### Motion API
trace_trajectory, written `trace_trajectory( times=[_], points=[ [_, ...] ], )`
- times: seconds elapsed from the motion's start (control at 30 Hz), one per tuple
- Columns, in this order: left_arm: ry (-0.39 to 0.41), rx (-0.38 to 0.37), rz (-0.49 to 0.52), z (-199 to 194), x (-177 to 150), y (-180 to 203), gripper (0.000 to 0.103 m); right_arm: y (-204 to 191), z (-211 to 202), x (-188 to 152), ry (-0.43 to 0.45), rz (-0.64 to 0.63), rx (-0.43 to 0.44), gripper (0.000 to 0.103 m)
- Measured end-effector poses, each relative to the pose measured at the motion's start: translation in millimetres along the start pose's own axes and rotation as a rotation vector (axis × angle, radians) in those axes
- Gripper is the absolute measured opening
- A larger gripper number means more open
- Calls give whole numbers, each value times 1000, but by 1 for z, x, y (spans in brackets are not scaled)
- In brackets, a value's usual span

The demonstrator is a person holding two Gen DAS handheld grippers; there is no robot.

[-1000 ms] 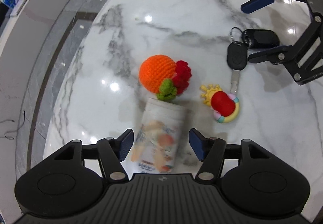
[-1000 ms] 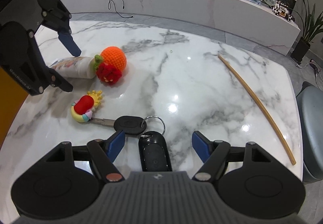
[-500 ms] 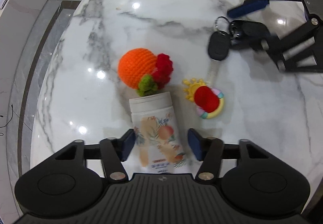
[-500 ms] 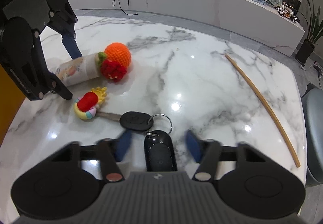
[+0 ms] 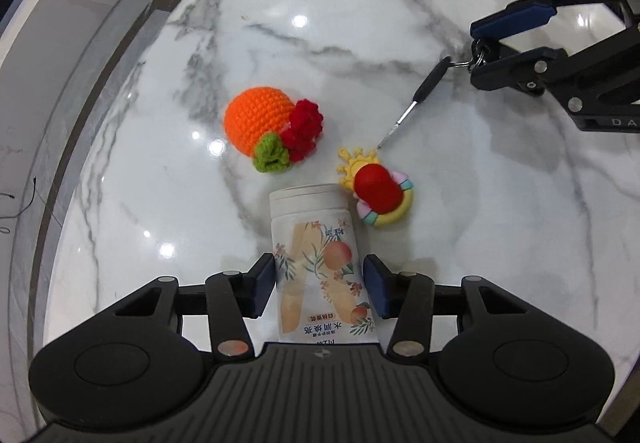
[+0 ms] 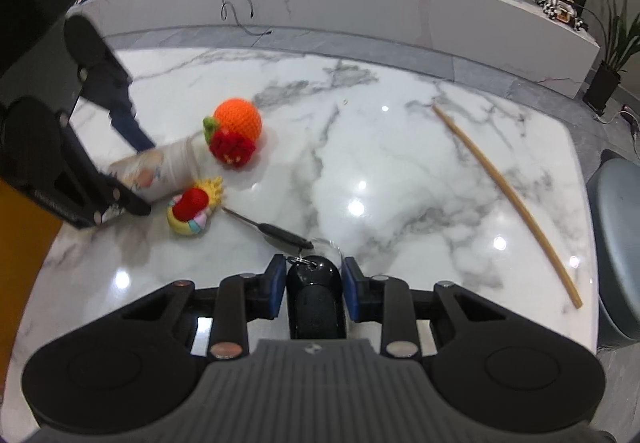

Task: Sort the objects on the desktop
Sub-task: 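Grasp the white lotion tube with the left gripper while the right grasps the black car keys, then carry the lotion tube with the left gripper while the right carries the keys to the box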

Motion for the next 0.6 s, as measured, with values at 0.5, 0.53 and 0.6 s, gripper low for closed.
trace_trajectory(
  times=[0.5,0.53,0.6],
  points=[
    [18,-8,-54,-41,-17,22,29,-11,-29,6,37,-9,2,32],
    [12,-4,-52,-45,-20,25,29,-11,-30,6,38,-9,1,32],
    [6,6,-49,-49,-22,26,29,-11,-32,6,41,-9,2,32]
  ],
)
Point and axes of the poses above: each gripper's, at about its wrist camera, not at the fingertips, and z roughly the way its jaws point, y to its right, x to its top, the point moved 9 cm from there along z, roughly the way its jaws point, and after that the axes turned 1 degree about z, right-handed, at the moved point
